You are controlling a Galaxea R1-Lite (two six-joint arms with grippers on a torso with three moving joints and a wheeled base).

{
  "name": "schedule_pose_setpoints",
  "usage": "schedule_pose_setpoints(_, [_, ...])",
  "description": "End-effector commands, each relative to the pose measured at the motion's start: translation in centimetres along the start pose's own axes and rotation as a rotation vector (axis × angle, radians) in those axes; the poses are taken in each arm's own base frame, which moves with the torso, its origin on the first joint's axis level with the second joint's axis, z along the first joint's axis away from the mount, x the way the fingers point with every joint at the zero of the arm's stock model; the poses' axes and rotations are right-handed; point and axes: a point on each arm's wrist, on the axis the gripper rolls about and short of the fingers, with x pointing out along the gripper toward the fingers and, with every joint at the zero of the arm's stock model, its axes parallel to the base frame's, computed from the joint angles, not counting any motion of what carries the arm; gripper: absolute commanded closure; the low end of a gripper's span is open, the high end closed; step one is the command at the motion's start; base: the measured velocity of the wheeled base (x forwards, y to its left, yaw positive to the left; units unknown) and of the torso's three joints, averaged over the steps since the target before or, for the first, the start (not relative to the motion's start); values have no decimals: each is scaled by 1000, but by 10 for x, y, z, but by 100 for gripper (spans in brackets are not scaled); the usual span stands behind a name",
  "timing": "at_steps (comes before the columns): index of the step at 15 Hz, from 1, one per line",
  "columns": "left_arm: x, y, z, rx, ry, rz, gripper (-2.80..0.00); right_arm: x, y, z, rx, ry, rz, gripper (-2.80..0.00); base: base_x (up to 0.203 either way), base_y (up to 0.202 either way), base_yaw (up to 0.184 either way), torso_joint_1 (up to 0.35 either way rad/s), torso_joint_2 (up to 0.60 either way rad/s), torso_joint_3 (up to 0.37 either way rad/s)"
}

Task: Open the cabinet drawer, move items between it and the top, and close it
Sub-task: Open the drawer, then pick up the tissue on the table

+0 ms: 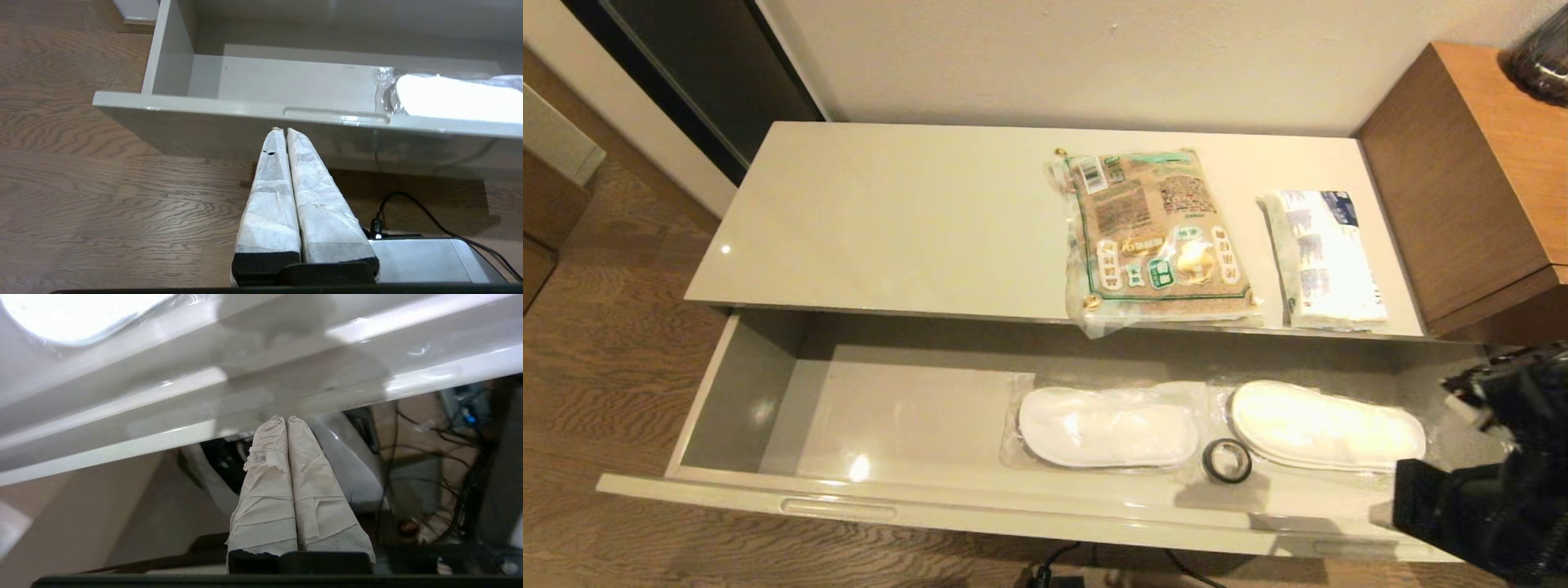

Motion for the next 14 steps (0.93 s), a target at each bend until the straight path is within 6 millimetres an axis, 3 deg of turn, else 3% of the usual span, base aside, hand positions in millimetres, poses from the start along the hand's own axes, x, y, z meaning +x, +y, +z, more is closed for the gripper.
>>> schedule_pose_setpoints(1, [0,0,0,-1,0,0,0,-58,-33,-22,39,-79,33,0,0,0,0,0,0,0])
schedule_pose_setpoints(4, [0,0,0,-1,0,0,0,-90,-63,-39,127,-164,-62,0,0,0,0,0,0,0])
schedule_pose_setpoints(10, [0,0,0,-1,0,-2,0,-190,-59,-27,185,-320,-26,0,0,0,0,0,0,0])
schedule_pose_setpoints(14, [0,0,0,-1,0,1,0,-239,-64,-37,176,-381,0,0,0,0,0,0,0,0])
